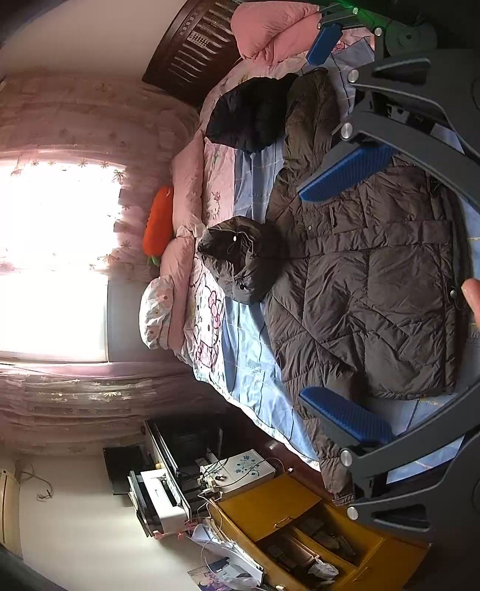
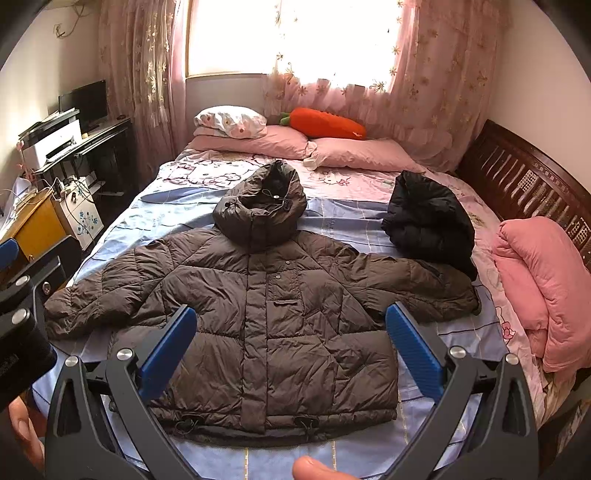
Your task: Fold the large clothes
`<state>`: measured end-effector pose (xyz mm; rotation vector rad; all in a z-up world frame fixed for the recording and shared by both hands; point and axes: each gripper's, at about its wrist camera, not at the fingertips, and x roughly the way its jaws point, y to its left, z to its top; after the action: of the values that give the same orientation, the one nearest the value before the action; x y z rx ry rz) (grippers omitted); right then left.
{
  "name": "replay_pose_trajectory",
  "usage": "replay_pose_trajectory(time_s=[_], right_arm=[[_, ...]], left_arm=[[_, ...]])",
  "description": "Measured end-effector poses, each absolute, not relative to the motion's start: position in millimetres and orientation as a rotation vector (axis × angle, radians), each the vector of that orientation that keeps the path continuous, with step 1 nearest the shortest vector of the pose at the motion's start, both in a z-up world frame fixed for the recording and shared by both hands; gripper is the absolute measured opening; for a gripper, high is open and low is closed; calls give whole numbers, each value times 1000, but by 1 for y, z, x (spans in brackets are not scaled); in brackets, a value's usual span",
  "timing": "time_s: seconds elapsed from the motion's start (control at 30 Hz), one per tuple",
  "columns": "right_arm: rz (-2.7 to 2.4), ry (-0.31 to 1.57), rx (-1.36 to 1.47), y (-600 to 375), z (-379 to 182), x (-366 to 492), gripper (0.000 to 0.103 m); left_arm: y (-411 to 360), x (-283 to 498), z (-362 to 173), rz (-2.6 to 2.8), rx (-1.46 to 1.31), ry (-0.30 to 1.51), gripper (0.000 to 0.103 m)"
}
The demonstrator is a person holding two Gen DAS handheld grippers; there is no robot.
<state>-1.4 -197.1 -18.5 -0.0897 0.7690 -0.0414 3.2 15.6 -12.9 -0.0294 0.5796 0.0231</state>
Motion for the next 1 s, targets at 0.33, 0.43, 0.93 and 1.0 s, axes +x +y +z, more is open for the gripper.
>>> replay_pose_trajectory(time_s=[0.33, 0.43, 0.93, 1.0], right_arm=[[-46, 762, -94, -200, -17, -2, 102], [-51, 760, -97, -199, -16, -4, 102], [-52, 763, -98, -198, -17, -8, 102], [-50, 764, -97, -198, -17, -8, 102]], left_arm=[[12, -3, -14, 16, -19, 572, 101], [12, -3, -14, 16, -20, 572, 101], [11, -4, -12, 17, -16, 574, 101], [11, -4, -12, 16, -15, 572, 101]])
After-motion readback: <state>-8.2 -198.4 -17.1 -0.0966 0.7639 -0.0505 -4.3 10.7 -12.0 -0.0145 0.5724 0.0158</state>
